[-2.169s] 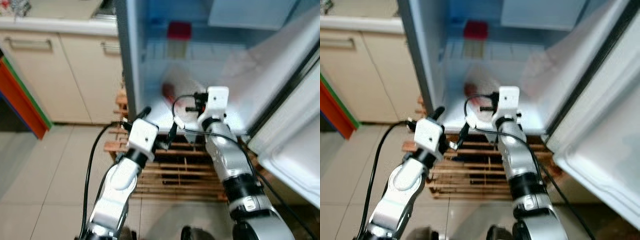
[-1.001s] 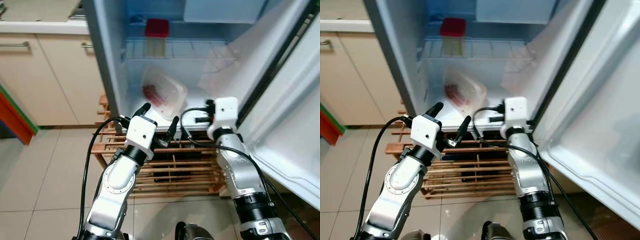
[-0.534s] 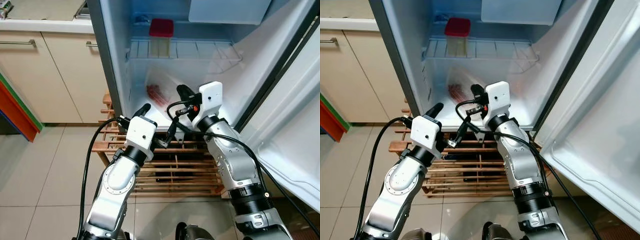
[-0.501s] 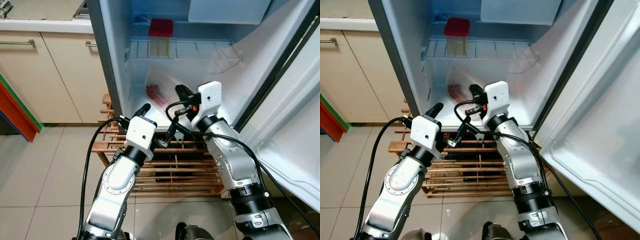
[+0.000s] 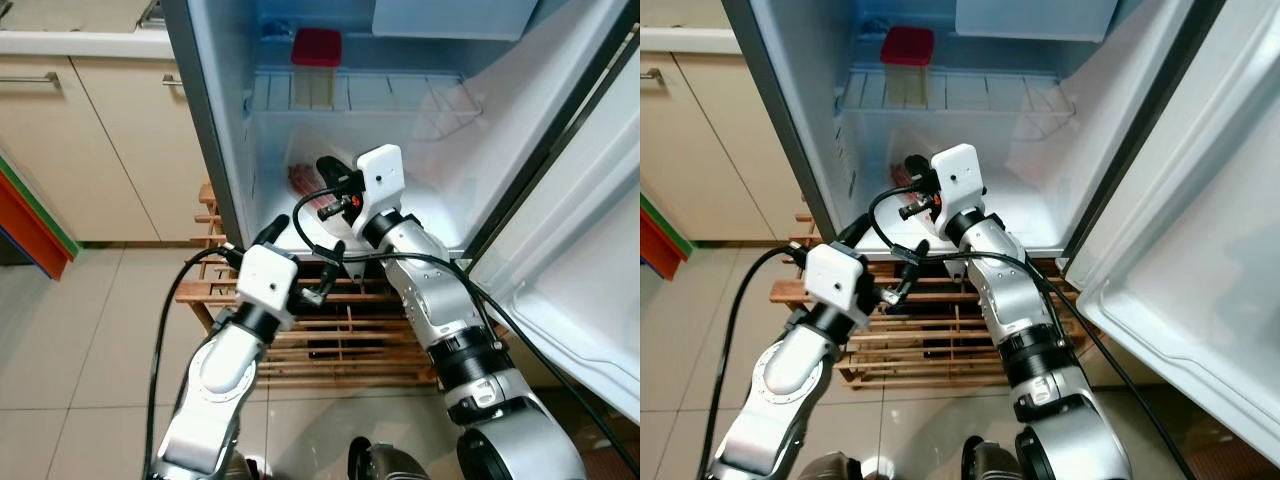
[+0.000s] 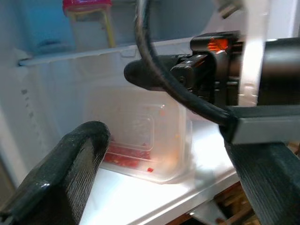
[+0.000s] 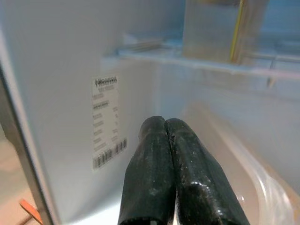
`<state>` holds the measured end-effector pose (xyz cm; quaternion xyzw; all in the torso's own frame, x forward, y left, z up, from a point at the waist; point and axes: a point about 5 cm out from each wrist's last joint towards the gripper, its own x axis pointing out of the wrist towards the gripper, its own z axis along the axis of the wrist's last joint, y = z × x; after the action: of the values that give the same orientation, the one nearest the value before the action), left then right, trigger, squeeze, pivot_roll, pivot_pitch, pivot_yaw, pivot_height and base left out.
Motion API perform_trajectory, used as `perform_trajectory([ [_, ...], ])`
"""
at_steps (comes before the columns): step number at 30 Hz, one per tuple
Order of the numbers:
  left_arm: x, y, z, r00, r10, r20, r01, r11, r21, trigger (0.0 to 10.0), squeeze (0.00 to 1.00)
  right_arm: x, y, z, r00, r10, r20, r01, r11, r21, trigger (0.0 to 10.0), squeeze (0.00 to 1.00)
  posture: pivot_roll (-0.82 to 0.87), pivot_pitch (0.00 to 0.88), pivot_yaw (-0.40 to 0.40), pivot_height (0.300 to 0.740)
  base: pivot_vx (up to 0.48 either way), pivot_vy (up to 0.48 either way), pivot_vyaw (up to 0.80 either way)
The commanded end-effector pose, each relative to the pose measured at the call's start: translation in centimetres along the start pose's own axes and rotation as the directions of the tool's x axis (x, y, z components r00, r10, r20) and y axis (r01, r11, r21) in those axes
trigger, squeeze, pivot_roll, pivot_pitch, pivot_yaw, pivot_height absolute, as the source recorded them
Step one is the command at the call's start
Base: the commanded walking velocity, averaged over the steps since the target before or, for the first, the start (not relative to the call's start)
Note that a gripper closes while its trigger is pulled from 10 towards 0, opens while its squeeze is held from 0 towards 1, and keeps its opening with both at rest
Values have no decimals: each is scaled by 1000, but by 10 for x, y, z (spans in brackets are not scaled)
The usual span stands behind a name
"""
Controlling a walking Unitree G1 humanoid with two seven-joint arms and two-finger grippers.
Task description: Restocking fridge
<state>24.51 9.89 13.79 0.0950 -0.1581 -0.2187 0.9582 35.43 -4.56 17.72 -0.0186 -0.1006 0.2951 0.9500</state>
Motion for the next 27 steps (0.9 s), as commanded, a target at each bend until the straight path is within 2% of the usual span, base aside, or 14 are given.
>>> perform_trajectory([
  [1, -4, -4, 0, 999, -20, 26, 18, 998, 59, 10000, 0, 2, -5, 2, 1000, 2, 6, -1, 1000, -30, 10000, 0, 117, 234, -79, 740, 0, 0, 0],
  [7, -8, -13, -10, 999, -11, 36, 7, 993, 115, 10000, 0, 8, -16, 8, 1000, -21, 23, 22, 998, -57, 10000, 0, 49, 268, -110, 740, 0, 0, 0],
  [9, -9, -21, -16, 1000, -6, 29, 3, 995, 99, 10000, 0, 9, -26, 11, 998, -58, 26, 60, 996, -72, 10000, 0, 27, 279, -124, 740, 0, 0, 0],
  [13, -7, -27, -15, 999, 3, 33, -6, 997, 77, 10000, 0, 9, -40, 11, 992, -122, 22, 123, 987, -99, 10000, 0, 29, 290, -125, 740, 0, 0, 0],
  [18, -9, -24, -11, 999, 19, 39, -21, 997, 74, 10000, 0, 7, -63, 9, 969, -248, 1, 245, 956, -160, 10000, 0, 60, 311, -99, 740, 0, 0, 0],
  [23, -13, -20, -12, 999, 26, 29, -28, 996, 79, 10000, 0, 5, -72, 6, 955, -297, -22, 288, 939, -189, 10000, 0, 77, 324, -82, 740, 0, 0, 0],
  [27, -18, -16, -12, 999, 37, 11, -37, 996, 82, 10000, 0, -7, -85, -12, 919, -378, -115, 340, 905, -258, 10000, 0, 95, 334, -67, 740, 0, 0, 0],
])
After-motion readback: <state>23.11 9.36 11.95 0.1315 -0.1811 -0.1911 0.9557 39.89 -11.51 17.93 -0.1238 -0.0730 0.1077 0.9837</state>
